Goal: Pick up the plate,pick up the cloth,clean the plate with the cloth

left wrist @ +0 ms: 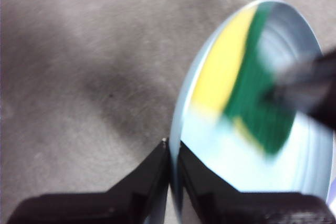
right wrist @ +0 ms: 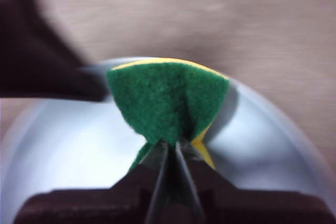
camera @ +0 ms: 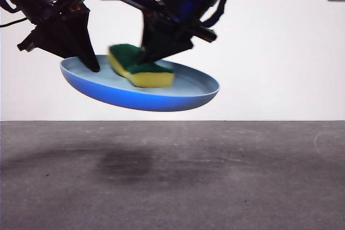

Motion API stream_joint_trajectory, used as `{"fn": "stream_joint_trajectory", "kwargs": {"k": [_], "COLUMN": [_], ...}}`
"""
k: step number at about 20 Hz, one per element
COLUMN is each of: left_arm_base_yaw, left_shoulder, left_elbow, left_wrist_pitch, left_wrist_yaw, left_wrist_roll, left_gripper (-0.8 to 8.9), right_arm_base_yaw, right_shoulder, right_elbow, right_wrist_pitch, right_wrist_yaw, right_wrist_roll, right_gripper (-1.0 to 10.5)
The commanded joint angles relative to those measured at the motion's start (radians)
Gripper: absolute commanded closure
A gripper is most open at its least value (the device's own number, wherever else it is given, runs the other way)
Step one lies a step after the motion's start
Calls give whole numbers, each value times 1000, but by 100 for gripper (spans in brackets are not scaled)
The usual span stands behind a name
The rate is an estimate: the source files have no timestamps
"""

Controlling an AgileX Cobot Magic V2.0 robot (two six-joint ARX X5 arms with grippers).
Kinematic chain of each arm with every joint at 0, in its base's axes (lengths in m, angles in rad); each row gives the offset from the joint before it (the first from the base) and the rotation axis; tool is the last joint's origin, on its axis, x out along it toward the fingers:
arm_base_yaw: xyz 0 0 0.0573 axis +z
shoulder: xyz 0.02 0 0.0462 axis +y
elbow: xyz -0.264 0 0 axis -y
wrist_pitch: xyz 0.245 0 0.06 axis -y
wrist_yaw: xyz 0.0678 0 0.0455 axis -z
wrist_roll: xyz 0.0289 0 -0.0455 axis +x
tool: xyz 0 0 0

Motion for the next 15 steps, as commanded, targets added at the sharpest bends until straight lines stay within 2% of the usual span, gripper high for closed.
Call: {"fn": "stream_joint_trajectory", "kwargs": {"k": [1, 3, 7, 8, 10, 13, 15], "left_arm_base_yaw": [-15, -15, -12, -12, -12, -12, -12], "left_shoulder": [-3, -3, -3, -3, -3, -3, -3], "left_elbow": [1, 1, 1, 1, 1, 1, 1], "left_wrist_pitch": [48, 64, 65, 65, 62, 51, 41], "left_wrist_yaw": [60, 59, 56, 56, 56, 56, 58], "left_wrist_roll": [8, 7, 8, 8, 8, 9, 9], "left_gripper": [822, 821, 821, 821, 822, 821, 822], "right_arm_base_yaw": [45, 69, 91, 90, 88, 69, 52], "right_shoulder": [18, 18, 18, 18, 18, 18, 18], "right_elbow": [-8, -8, -8, -8, -8, -8, -8], "right_wrist_pitch": [-16, -65, -263, -311, -391, -425, -381], "right_wrist_yaw": [-58, -116, -101, -73, 63, 330, 435], "right_wrist_roll": [18, 17, -18, -28, -51, -61, -61], "right_gripper": [958, 958, 958, 958, 958, 958, 958]}}
